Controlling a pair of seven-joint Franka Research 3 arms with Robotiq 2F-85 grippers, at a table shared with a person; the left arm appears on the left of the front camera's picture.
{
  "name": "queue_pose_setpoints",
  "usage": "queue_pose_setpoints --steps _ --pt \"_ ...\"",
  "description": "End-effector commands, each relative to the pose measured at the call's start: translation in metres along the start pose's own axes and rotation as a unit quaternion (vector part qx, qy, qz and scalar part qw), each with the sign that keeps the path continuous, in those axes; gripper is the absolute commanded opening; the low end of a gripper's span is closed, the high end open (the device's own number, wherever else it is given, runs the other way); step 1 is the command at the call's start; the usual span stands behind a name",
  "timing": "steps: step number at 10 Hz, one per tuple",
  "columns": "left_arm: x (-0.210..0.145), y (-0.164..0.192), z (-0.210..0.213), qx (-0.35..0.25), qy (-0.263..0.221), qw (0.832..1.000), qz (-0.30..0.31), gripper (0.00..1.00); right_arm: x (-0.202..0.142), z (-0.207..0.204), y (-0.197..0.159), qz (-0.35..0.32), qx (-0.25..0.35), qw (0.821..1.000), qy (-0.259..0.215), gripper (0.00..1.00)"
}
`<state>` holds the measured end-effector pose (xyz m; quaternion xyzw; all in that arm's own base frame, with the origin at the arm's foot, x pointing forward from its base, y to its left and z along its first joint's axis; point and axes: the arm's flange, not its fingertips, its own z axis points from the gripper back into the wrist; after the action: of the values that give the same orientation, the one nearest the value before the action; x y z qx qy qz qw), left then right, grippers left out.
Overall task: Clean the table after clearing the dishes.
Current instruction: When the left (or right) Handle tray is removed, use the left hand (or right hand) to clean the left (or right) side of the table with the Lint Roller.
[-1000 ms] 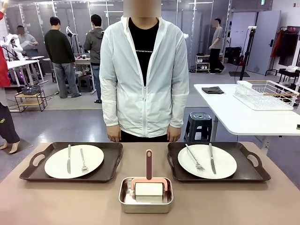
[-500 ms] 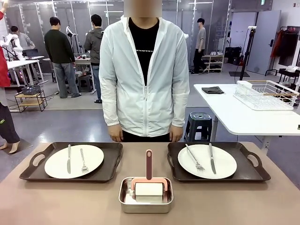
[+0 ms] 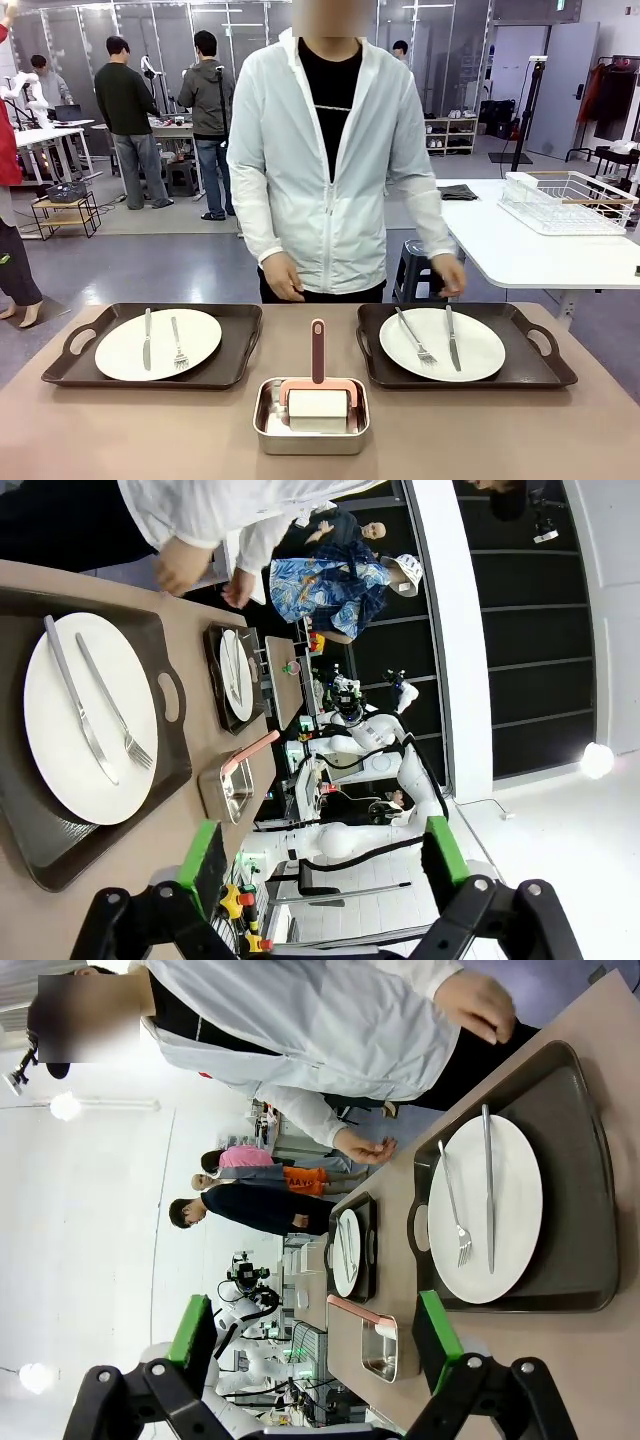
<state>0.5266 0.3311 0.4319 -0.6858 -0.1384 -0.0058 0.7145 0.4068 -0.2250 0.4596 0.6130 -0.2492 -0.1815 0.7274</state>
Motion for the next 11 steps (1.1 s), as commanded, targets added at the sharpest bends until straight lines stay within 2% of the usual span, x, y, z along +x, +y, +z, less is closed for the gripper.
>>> queue_pose_setpoints --steps 1,11 --pt "-0.0022 -0.0009 0.0023 0.001 0.000 1.000 0.001 1.00 -0.0009 0.0011 0.0007 0.001 0.000 1.000 -0.001 1.00" --pt "-0.0022 -0.0009 0.0023 0.001 0.000 1.000 0.001 1.00 -0.0009 0.0011 0.0007 0.001 0.000 1.000 -0.001 1.00"
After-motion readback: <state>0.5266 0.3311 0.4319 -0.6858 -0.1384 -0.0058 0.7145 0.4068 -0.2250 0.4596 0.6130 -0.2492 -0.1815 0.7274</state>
